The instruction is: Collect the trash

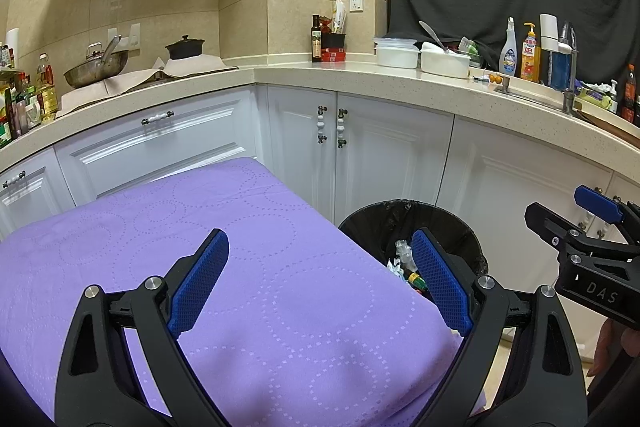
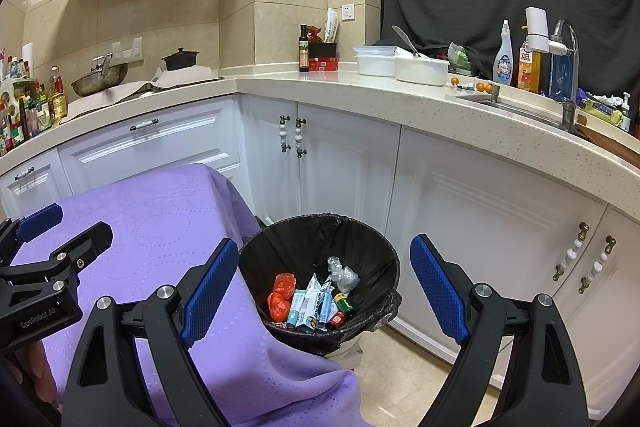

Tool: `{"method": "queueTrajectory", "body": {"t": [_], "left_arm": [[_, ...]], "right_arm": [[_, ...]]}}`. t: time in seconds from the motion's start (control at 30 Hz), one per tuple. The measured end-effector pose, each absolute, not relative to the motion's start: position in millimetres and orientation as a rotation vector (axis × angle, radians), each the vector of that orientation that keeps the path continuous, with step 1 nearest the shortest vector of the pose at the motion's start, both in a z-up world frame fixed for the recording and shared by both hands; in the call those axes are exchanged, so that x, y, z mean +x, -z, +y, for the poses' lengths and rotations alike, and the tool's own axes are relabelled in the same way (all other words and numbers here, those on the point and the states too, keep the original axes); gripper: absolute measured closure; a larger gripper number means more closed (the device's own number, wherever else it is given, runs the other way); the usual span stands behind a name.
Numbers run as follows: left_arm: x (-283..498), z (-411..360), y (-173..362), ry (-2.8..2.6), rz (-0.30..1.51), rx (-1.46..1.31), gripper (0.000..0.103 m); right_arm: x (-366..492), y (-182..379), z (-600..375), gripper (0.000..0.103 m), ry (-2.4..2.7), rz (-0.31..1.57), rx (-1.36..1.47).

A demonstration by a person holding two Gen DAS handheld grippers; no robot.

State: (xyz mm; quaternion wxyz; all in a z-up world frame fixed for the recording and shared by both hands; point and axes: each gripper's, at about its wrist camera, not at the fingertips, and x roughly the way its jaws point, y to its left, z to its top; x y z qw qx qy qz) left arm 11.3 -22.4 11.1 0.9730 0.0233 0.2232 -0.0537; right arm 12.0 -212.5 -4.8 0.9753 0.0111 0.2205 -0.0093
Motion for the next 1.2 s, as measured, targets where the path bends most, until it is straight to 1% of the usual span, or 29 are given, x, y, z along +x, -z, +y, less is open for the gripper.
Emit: {"method": "queueTrajectory", "body": {"t": [0.33, 0.4, 0.5, 0.63, 1.03, 1.2], "left_arm": [[11.5, -22.0, -8.3, 0.105, 0.451, 0.032, 0.012], [12.3, -23.8, -8.6, 0.103, 0.455, 0.029, 0.008], [10.3, -23.5, -9.2, 0.094, 0.446, 0.024, 0.008], [9.8, -26.3, -9.9, 0.093, 0.451, 0.034, 0.005], [5.7, -29.9, -14.7, 0.126, 0.439, 0.039, 0.005], [10.8, -11.1, -13.8, 0.060, 0.475, 0.045, 0.005]], "right_arm": [[14.3, 6.0, -211.5, 0.018, 0.015, 0.448, 0.020], [14.3, 5.9, -211.5, 0.018, 0.015, 0.448, 0.020], [14.4, 5.5, -211.1, 0.018, 0.015, 0.447, 0.019], [14.1, 5.8, -210.8, 0.018, 0.015, 0.448, 0.020], [14.7, 6.4, -205.9, 0.018, 0.009, 0.443, 0.019], [22.4, 7.5, -185.6, 0.018, -0.066, 0.444, 0.010]]}}
